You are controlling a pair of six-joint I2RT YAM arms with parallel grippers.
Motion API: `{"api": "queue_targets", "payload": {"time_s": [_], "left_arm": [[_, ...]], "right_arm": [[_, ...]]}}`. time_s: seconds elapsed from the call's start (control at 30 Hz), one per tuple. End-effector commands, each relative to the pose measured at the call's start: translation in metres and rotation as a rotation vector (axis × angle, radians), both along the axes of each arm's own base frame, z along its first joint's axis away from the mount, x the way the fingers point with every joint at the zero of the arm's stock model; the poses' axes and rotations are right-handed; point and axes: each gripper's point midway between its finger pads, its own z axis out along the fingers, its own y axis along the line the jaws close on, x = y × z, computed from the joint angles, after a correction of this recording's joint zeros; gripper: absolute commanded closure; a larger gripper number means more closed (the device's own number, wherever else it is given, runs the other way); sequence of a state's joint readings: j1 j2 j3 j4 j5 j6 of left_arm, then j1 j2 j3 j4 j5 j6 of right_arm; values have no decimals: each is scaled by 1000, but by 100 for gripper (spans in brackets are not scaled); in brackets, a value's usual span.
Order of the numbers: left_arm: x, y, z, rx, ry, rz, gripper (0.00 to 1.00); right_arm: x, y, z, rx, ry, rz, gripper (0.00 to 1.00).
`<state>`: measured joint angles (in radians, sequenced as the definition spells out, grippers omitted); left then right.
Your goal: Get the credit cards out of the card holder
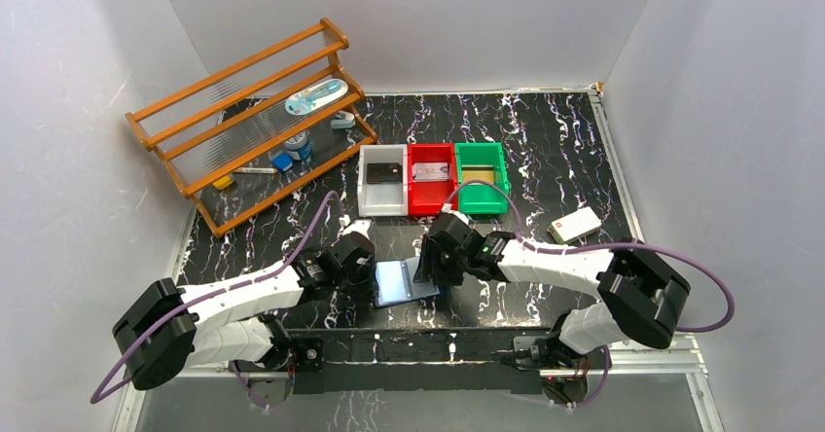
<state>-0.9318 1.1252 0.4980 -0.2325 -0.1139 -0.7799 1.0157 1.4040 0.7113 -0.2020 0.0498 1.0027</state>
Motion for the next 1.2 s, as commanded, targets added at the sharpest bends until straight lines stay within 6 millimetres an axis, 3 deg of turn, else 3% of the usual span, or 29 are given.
{"api": "queue_targets", "payload": {"time_s": [0.0,0.3,0.53,0.67,0.93,1.17], "left_arm": [[2,-6,6,-9,-8,-23,84],[2,-6,6,-3,-7,-26,84],[2,-5,7,-2,-8,-26,85],[3,-5,8,-4,-13,-20,84],[3,-3,8,3,-15,-18,84],[6,3,13,15,-31,17,84]], "right_arm": [[8,9,26,40,-49,5,42],[7,16,43,56,-69,36,42],[-8,59,63,299,-42,170,44],[-14,71,58,338,-1,202,44],[-12,68,45,303,20,175,44],[-1,48,31,186,-7,93,44]]}}
